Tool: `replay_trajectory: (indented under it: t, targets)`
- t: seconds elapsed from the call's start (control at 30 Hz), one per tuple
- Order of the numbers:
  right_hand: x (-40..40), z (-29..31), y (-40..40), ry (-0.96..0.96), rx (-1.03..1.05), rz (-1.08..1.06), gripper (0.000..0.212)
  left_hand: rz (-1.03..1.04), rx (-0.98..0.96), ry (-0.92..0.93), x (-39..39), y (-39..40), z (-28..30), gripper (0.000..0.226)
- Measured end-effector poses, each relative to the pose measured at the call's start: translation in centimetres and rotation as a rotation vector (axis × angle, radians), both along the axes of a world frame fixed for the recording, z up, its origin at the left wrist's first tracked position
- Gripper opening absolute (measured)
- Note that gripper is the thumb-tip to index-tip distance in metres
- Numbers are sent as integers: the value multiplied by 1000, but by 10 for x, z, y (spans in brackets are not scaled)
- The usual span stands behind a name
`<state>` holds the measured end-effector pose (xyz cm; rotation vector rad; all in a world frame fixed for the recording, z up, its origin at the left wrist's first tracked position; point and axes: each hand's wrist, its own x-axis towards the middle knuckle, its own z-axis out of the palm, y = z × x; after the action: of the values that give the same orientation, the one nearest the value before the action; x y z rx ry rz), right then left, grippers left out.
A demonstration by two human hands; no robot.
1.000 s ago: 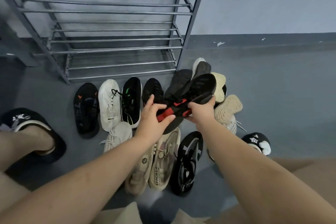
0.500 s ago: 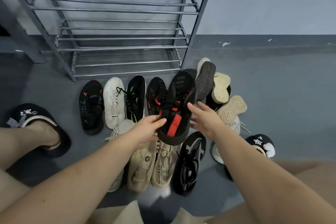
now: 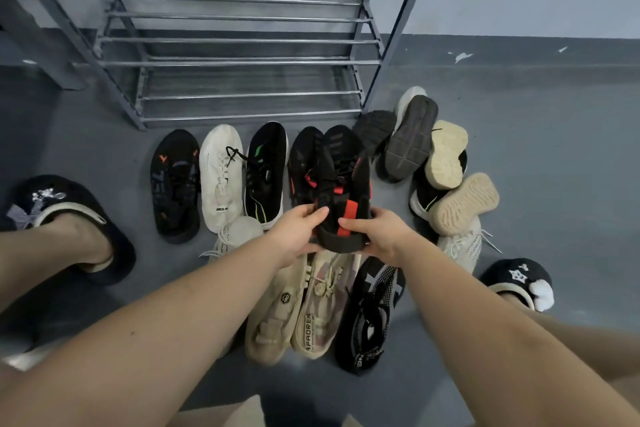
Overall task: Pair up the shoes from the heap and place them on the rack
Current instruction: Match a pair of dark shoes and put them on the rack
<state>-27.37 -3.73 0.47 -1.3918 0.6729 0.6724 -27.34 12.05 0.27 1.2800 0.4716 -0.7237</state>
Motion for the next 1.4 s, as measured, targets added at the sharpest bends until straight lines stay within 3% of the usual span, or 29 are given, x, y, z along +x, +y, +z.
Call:
replay_trajectory:
  t: [0.1, 0.33, 0.47, 0.8, 0.93, 1.23, 1.4]
  targets:
    - [17, -10, -1, -34, -28, -73, 62, 1, 9, 14, 17, -5, -8, 31]
    - [59, -43, -24, -68, -68, -165, 68, -122, 358, -39, 49, 12, -64, 58]
    - [70, -70, -39, -52, -110, -169, 71, -221, 458, -65, 61, 15, -87, 46]
    - [68, -110, -44, 37, 18, -173, 48, -92, 579, 116, 86, -10, -121, 80]
    - [67, -114, -45, 54, 49, -169, 49, -15, 607, 184, 95, -13, -136, 98]
    - [62, -89, -47, 44, 164, -265, 50, 47, 285, 244, 91, -8, -109, 34]
    - [47, -57, -41, 26, 251, -208, 39, 1, 205, 236, 76, 14, -75, 35]
